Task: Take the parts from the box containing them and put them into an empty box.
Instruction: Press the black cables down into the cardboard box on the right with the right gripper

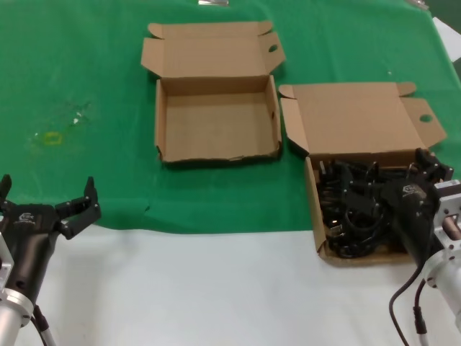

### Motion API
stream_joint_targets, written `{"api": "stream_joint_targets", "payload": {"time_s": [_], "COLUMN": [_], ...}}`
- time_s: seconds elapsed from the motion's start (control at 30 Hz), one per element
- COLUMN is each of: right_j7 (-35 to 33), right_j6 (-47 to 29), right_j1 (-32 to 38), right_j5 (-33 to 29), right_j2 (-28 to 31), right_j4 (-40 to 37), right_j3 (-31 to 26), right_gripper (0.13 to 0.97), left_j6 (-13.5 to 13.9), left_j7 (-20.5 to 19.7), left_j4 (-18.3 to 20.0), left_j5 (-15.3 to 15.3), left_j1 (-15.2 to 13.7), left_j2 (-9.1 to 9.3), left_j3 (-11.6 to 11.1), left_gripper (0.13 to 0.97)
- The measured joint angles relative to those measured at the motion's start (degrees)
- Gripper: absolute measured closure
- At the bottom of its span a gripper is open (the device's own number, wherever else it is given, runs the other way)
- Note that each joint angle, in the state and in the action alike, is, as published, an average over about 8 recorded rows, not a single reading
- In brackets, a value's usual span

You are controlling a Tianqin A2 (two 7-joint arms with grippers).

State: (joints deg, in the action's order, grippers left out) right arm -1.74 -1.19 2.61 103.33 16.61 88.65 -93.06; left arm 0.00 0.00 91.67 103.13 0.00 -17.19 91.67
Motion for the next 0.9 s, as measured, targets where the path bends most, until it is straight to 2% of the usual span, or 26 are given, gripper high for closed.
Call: {"api": "stream_joint_targets", "payload": {"time_s": [0.13, 0.4, 0.43, 0.7, 0.83, 0.9], "right_j7": [0.00, 0.36, 0.46, 0.54, 0.36, 0.48], "right_j6": [0.00, 1.04, 1.52, 6.31, 7.24, 7.11], "right_j1": [0.00, -0.12, -0.14, 0.25, 0.57, 0.78], "right_j5": [0.00, 0.82, 1.28, 7.33, 9.85, 10.78], "right_j2": [0.00, 1.49, 2.14, 9.45, 13.59, 15.82], "right_j4": [0.00, 0.43, 0.57, 2.27, 3.81, 4.66], "right_j3": [0.00, -1.50, -2.17, -8.86, -11.19, -11.98], "right_gripper": [0.129, 0.129, 0.129, 0.129, 0.129, 0.129], "left_j6": [0.00, 0.00, 0.00, 0.00, 0.00, 0.00], "left_j7": [0.00, 0.00, 0.00, 0.00, 0.00, 0.00], "left_j4": [0.00, 0.00, 0.00, 0.00, 0.00, 0.00], "left_j5": [0.00, 0.00, 0.00, 0.00, -0.01, -0.01], "left_j1": [0.00, 0.00, 0.00, 0.00, 0.00, 0.00], "left_j2": [0.00, 0.00, 0.00, 0.00, 0.00, 0.00], "left_j3": [0.00, 0.00, 0.00, 0.00, 0.00, 0.00], "left_gripper": [0.152, 0.245, 0.245, 0.409, 0.409, 0.465]}}
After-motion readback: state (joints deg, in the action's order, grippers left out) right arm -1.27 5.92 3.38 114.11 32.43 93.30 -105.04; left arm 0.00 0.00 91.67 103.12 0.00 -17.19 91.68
